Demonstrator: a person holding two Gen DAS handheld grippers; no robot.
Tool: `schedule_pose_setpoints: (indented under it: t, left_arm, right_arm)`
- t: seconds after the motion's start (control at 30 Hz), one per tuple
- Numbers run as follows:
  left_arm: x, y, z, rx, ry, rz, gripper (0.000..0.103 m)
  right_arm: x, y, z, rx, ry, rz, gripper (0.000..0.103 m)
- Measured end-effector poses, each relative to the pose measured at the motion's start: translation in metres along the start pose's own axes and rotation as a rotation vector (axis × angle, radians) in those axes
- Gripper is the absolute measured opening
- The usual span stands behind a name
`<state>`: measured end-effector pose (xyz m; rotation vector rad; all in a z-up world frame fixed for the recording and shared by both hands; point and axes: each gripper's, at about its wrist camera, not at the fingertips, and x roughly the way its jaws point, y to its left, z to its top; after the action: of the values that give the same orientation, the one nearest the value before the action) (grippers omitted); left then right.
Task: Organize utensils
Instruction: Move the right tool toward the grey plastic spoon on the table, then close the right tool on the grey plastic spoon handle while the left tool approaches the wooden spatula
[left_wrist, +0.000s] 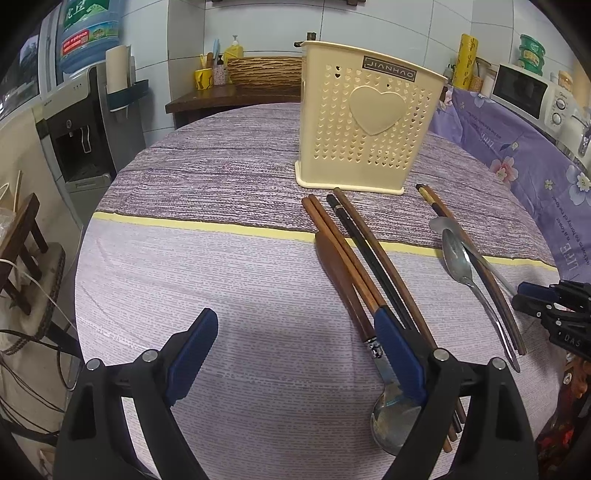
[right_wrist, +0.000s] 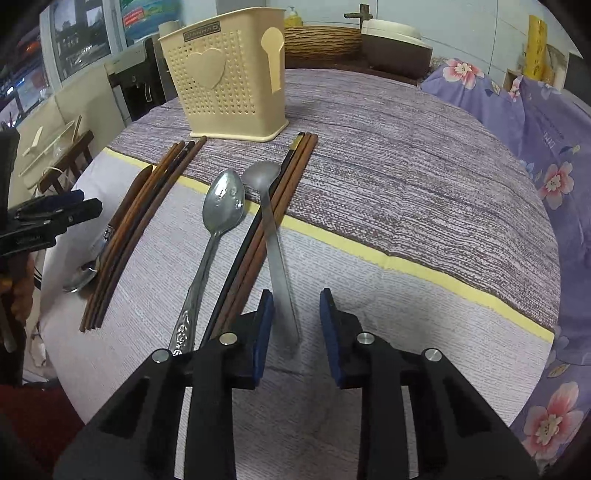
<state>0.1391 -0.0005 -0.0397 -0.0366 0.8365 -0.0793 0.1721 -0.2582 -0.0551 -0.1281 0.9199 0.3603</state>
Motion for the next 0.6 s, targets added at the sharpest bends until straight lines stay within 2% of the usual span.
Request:
schedule_pose_setpoints:
  t: [0.03, 0.1, 0.2, 0.27, 0.33, 0.4, 0.5, 0.53, 0.57, 0.6]
  left_arm:
    - [0.0, -0.001, 0.0, 0.001, -0.001, -0.002, 0.086]
    - [-0.001, -0.004, 0.0, 0.003, -0.002, -0.005, 0.086]
    - [-0.002, -0.006, 0.0, 0.01, -0.006, -0.003, 0.086]
    - [-0.002, -0.006, 0.0, 0.01, -0.007, -0.001, 0.086]
    - [-0.002, -0.006, 0.0, 0.008, -0.006, 0.001, 0.086]
    - [-0.001, -0.005, 0.0, 0.005, -0.005, 0.001, 0.086]
    - [0.001, -0.006, 0.001, 0.004, 0.001, 0.001, 0.086]
    - [0.002, -0.006, 0.001, 0.005, 0.004, 0.001, 0.086]
    - [0.003, -0.007, 0.0, 0.007, 0.006, 0.003, 0.087]
    - [0.003, -0.007, 0.0, 0.01, 0.008, 0.007, 0.087]
  right_arm:
    - [0.001, 0.002, 0.001, -0.007, -0.005, -0.012, 0.016]
    - [0.003, 0.008, 0.002, -0.023, -0.017, -0.014, 0.01]
    - [0.003, 0.005, 0.008, 0.024, -0.045, -0.023, 0.01]
    - [-0.005, -0.008, 0.011, 0.108, -0.095, -0.007, 0.01]
    - [-0.013, -0.022, 0.013, 0.178, -0.12, -0.06, 0.01]
    - [-0.012, -0.025, 0.013, 0.17, -0.102, -0.106, 0.01]
    - [-0.005, -0.027, 0.007, 0.18, -0.053, -0.084, 0.012]
    - [-0.003, -0.026, 0.006, 0.174, -0.036, -0.096, 0.023]
    - [-0.003, -0.025, 0.004, 0.174, -0.034, -0.115, 0.045]
    - [-0.006, -0.026, 0.003, 0.182, -0.053, -0.128, 0.057]
